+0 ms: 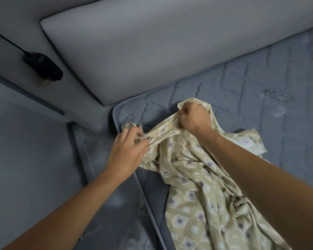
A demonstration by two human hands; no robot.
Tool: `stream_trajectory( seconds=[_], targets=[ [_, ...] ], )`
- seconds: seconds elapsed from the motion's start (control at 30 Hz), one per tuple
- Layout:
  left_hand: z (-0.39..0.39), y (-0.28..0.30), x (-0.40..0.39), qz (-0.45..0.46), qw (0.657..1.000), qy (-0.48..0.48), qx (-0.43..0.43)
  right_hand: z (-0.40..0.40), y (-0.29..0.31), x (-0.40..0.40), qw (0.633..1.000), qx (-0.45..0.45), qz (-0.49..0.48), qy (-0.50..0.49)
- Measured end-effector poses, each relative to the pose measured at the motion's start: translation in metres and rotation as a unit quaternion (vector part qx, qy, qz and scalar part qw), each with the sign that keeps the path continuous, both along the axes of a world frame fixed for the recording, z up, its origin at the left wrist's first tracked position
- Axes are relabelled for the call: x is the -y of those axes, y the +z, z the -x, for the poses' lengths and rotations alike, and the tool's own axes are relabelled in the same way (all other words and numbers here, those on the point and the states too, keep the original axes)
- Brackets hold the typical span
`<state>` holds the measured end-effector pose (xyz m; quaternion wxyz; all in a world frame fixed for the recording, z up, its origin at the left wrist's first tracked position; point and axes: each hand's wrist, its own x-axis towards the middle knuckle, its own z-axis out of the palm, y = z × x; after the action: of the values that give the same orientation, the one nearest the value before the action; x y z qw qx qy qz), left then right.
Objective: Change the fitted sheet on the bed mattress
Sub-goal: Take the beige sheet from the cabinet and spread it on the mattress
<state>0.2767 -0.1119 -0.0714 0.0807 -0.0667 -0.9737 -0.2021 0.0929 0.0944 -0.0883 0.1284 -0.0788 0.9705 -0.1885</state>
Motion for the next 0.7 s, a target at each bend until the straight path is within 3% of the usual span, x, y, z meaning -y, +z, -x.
stream_trajectory(
  seconds=[0.23,0.5,0.57,0.7],
  targets=[
    [-0.001,0.002,-0.001,-0.024,0.999,-0.037,0.020,0.003,0.006,-0.006,0.982,0.040,0.071,-0.168],
    [-0.016,-0.009,0.018,0.010,0.987,0.054,0.149,0.026,0.011,-0.011,0.935,0.039,0.149,-0.318],
    [-0.014,-0.016,0.025,0.026,0.975,0.116,0.189,0.028,0.005,-0.014,0.944,0.040,0.157,-0.288],
    [-0.002,-0.021,0.031,0.018,0.959,0.183,0.217,0.000,-0.012,-0.027,0.985,0.015,0.164,-0.046]
  ],
)
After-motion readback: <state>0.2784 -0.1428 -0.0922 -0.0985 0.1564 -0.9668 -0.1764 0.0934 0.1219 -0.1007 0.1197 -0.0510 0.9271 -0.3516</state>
